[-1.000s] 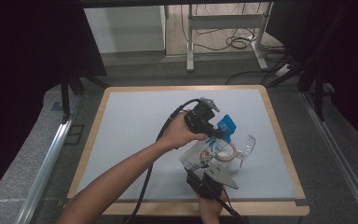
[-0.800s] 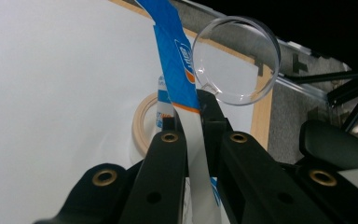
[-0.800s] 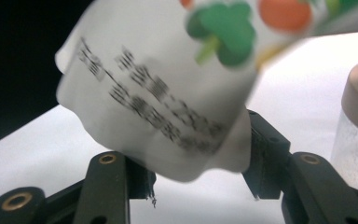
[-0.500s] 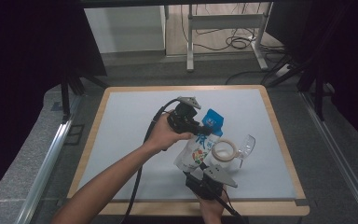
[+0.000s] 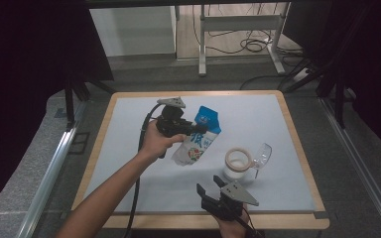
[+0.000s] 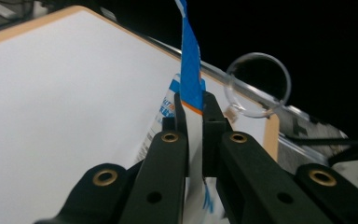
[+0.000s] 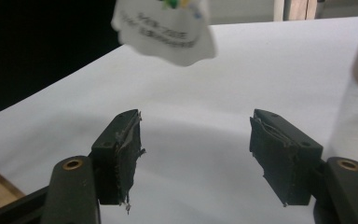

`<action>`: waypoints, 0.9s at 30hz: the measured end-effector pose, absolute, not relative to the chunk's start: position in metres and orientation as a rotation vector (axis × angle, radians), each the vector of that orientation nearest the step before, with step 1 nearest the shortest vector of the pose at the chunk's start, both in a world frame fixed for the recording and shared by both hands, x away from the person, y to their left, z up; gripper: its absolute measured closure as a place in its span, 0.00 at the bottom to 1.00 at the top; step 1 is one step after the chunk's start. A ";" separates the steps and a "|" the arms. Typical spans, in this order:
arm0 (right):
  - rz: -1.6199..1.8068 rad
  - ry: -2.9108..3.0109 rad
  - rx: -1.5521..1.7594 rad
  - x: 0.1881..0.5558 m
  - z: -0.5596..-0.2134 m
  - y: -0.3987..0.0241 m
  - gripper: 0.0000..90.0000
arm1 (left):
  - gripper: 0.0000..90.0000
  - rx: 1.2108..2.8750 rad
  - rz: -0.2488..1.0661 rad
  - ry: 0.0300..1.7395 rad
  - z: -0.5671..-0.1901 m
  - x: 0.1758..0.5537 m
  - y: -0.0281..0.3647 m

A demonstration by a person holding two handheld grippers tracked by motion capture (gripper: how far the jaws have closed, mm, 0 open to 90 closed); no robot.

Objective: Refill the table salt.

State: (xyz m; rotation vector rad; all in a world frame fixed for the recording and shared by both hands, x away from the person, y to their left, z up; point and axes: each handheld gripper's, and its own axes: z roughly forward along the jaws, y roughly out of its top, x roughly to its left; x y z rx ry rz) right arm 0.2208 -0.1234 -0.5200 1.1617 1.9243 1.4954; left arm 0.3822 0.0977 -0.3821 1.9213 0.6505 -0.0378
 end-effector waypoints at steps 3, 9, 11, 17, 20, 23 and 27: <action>1.500 1.917 1.156 0.216 -0.518 -0.139 0.38 | 1.00 1.890 -0.024 0.687 -0.390 0.385 0.113; 1.492 1.875 1.206 0.205 -0.520 -0.182 0.38 | 1.00 1.844 0.028 0.766 -0.404 0.393 0.138; 1.482 1.860 1.223 0.201 -0.521 -0.194 0.38 | 1.00 1.826 0.044 0.789 -0.407 0.395 0.145; 1.442 1.795 1.246 0.195 -0.515 -0.227 0.38 | 1.00 1.765 0.085 0.859 -0.418 0.403 0.169; 1.415 1.749 1.260 0.198 -0.511 -0.240 0.38 | 1.00 1.743 0.102 0.884 -0.422 0.405 0.177; 1.392 1.703 1.296 0.205 -0.509 -0.254 0.38 | 1.00 1.731 0.128 0.914 -0.427 0.411 0.186; 1.376 1.652 1.342 0.214 -0.509 -0.270 0.38 | 1.00 1.714 0.150 0.940 -0.431 0.419 0.193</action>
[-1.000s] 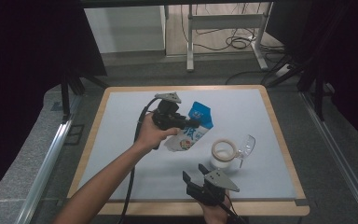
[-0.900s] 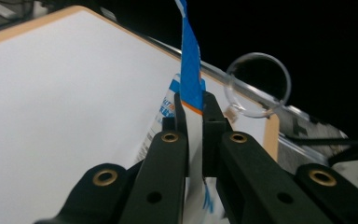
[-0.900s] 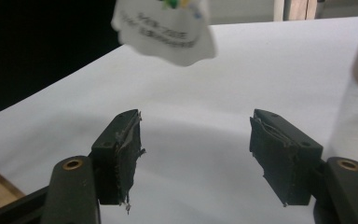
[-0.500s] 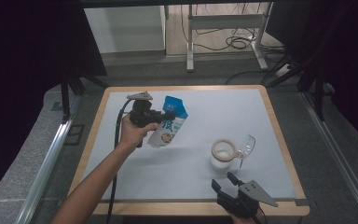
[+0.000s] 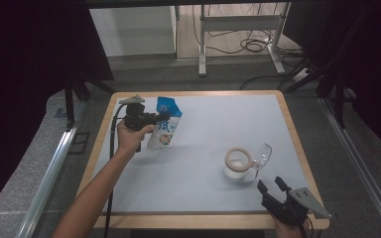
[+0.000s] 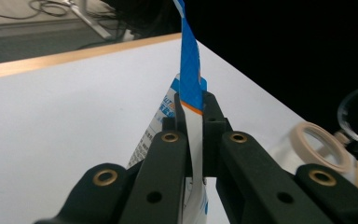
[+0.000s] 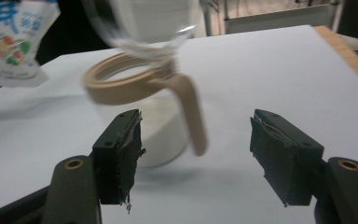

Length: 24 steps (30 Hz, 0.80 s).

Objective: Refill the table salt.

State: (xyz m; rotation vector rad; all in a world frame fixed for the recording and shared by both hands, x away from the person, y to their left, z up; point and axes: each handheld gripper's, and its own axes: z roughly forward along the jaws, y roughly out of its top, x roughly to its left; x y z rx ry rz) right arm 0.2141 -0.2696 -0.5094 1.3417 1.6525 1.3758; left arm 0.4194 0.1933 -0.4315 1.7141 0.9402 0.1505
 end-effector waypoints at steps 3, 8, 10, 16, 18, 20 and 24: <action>1.362 1.620 1.380 0.221 -0.512 -0.281 0.38 | 1.00 1.690 0.182 0.954 -0.436 0.430 0.198; 1.361 1.587 1.413 0.225 -0.516 -0.289 0.38 | 1.00 1.637 0.222 0.982 -0.445 0.444 0.206; 1.357 1.582 1.416 0.225 -0.518 -0.290 0.38 | 1.00 1.613 0.239 1.000 -0.449 0.448 0.211; 1.355 1.584 1.415 0.226 -0.519 -0.292 0.38 | 1.00 1.598 0.286 1.061 -0.468 0.449 0.227; 1.358 1.584 1.413 0.226 -0.518 -0.292 0.38 | 1.00 1.601 0.290 1.067 -0.473 0.446 0.232; 1.362 1.580 1.414 0.226 -0.518 -0.292 0.38 | 1.00 1.580 0.292 1.059 -0.475 0.440 0.240; 1.361 1.580 1.410 0.226 -0.517 -0.293 0.38 | 0.99 1.580 0.314 1.061 -0.478 0.427 0.252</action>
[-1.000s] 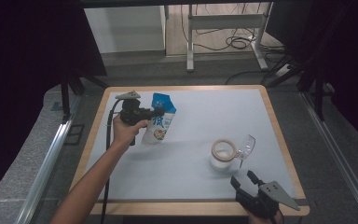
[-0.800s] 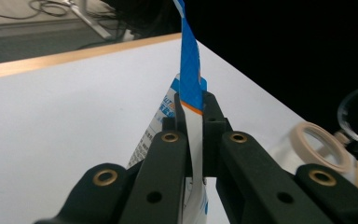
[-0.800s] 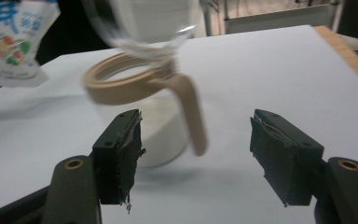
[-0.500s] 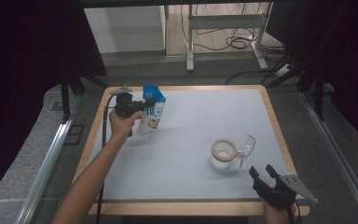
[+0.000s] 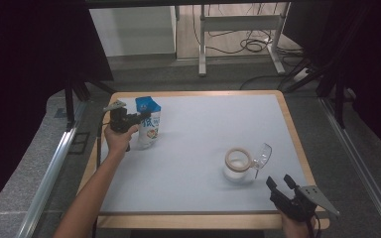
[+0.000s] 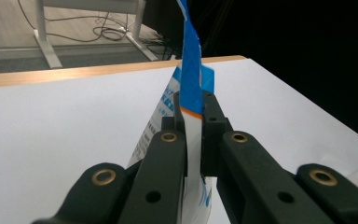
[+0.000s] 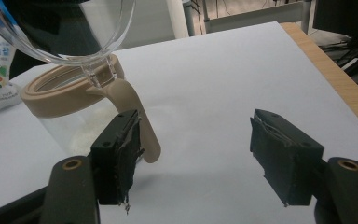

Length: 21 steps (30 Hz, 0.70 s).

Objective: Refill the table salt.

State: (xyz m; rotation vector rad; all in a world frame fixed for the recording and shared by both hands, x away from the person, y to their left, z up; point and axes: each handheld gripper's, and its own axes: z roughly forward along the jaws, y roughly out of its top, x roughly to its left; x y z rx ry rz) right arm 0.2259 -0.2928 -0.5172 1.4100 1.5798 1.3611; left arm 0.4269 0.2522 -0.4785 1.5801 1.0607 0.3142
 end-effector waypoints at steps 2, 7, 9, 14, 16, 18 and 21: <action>1.362 1.576 1.410 0.226 -0.517 -0.293 0.38 | 0.99 1.599 0.347 1.061 -0.479 0.420 0.257; 1.361 1.562 1.419 0.228 -0.515 -0.297 0.38 | 0.99 1.619 0.375 1.070 -0.479 0.410 0.266; 1.358 1.559 1.414 0.229 -0.514 -0.298 0.38 | 0.98 1.629 0.384 1.071 -0.479 0.408 0.267; 1.363 1.544 1.426 0.231 -0.513 -0.301 0.38 | 0.97 1.629 0.382 1.069 -0.479 0.407 0.267; 1.360 1.544 1.423 0.231 -0.513 -0.302 0.38 | 0.97 1.633 0.388 1.069 -0.479 0.408 0.266; 1.364 1.538 1.426 0.230 -0.513 -0.302 0.38 | 0.94 1.646 0.403 1.065 -0.478 0.408 0.263; 1.366 1.534 1.426 0.230 -0.512 -0.302 0.38 | 0.89 1.659 0.408 1.062 -0.478 0.410 0.259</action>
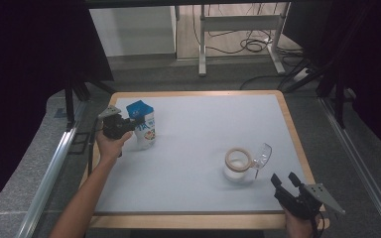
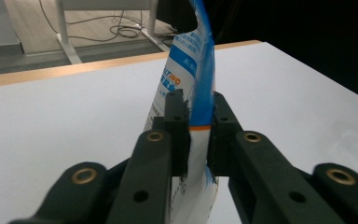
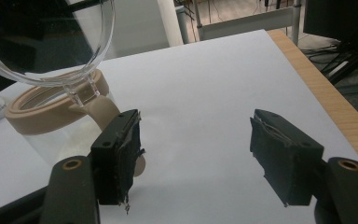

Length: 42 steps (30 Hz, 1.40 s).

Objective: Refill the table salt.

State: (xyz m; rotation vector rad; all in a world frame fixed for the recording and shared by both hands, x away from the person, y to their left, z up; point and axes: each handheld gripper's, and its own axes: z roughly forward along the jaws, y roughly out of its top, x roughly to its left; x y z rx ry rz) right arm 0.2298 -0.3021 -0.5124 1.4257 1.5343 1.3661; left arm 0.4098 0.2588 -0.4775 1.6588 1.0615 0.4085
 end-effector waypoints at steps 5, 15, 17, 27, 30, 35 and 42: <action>1.366 1.536 1.421 0.230 -0.512 -0.302 0.38 | 0.82 1.663 0.408 1.065 -0.478 0.413 0.255; 1.367 1.527 1.419 0.229 -0.512 -0.303 0.38 | 0.57 1.688 0.398 1.062 -0.478 0.416 0.253; 1.367 1.527 1.419 0.229 -0.512 -0.303 0.38 | 0.51 1.688 0.398 1.068 -0.478 0.416 0.253; 1.368 1.523 1.423 0.228 -0.512 -0.305 0.38 | 0.33 1.730 0.401 1.074 -0.483 0.407 0.256; 1.370 1.524 1.416 0.228 -0.511 -0.305 0.38 | 0.32 1.735 0.387 1.075 -0.486 0.401 0.258; 1.372 1.520 1.417 0.229 -0.510 -0.308 0.38 | 0.32 1.765 0.388 1.078 -0.492 0.387 0.260; 1.373 1.506 1.421 0.231 -0.508 -0.313 0.40 | 0.31 1.779 0.362 1.073 -0.500 0.366 0.262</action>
